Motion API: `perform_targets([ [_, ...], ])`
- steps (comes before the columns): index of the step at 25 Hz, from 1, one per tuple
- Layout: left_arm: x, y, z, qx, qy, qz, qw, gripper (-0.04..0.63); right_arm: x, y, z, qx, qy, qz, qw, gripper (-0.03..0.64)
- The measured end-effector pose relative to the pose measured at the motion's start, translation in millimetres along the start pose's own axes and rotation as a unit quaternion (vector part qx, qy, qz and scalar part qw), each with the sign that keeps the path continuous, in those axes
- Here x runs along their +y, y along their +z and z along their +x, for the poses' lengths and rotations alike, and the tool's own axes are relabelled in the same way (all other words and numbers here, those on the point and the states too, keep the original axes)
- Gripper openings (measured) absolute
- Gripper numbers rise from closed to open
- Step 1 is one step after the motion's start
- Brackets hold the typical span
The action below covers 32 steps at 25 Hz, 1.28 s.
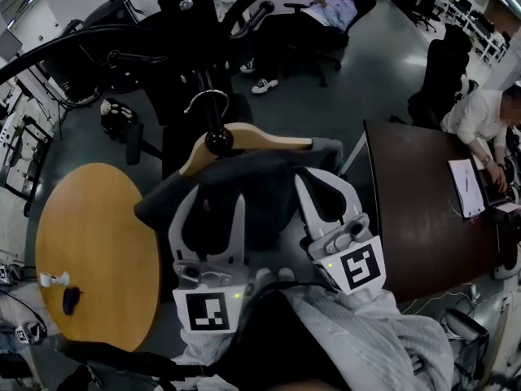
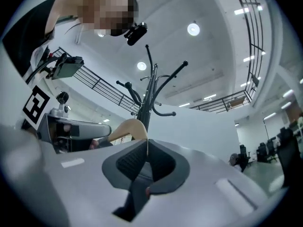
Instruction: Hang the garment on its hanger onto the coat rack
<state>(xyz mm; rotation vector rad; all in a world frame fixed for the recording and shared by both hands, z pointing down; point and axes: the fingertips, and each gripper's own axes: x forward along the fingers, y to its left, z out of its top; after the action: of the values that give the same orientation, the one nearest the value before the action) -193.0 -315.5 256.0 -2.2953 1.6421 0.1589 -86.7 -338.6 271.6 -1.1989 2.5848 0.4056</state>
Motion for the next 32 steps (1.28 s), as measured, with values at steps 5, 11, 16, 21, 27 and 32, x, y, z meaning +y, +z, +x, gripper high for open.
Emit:
perform_targets([
  [5, -2, -22, 4, 0.033, 0.025, -0.053, 0.9977, 0.027, -2, -17, -9, 0.036, -0.01, 0.036, 0.999, 0.002],
  [11, -22, -45, 13, 0.074, -0.003, -0.06, 0.9954, 0.005, 3, -30, -14, 0.074, -0.014, 0.02, 0.997, 0.002],
  [16, -39, -59, 15, 0.091, -0.03, -0.046, 0.9944, 0.005, 10, -44, -15, 0.1, -0.009, 0.008, 0.995, 0.002],
  [21, -48, -65, 19, 0.101, -0.045, -0.043, 0.9929, 0.005, 8, -52, -16, 0.109, -0.008, 0.0, 0.994, 0.002],
  [27, -49, -65, 24, 0.101, -0.053, -0.043, 0.9925, 0.005, 8, -55, -12, 0.117, 0.002, -0.003, 0.993, 0.002],
  [32, -46, -62, 27, 0.099, -0.052, -0.041, 0.9929, 0.005, 9, -55, -8, 0.118, 0.005, -0.001, 0.993, 0.001],
])
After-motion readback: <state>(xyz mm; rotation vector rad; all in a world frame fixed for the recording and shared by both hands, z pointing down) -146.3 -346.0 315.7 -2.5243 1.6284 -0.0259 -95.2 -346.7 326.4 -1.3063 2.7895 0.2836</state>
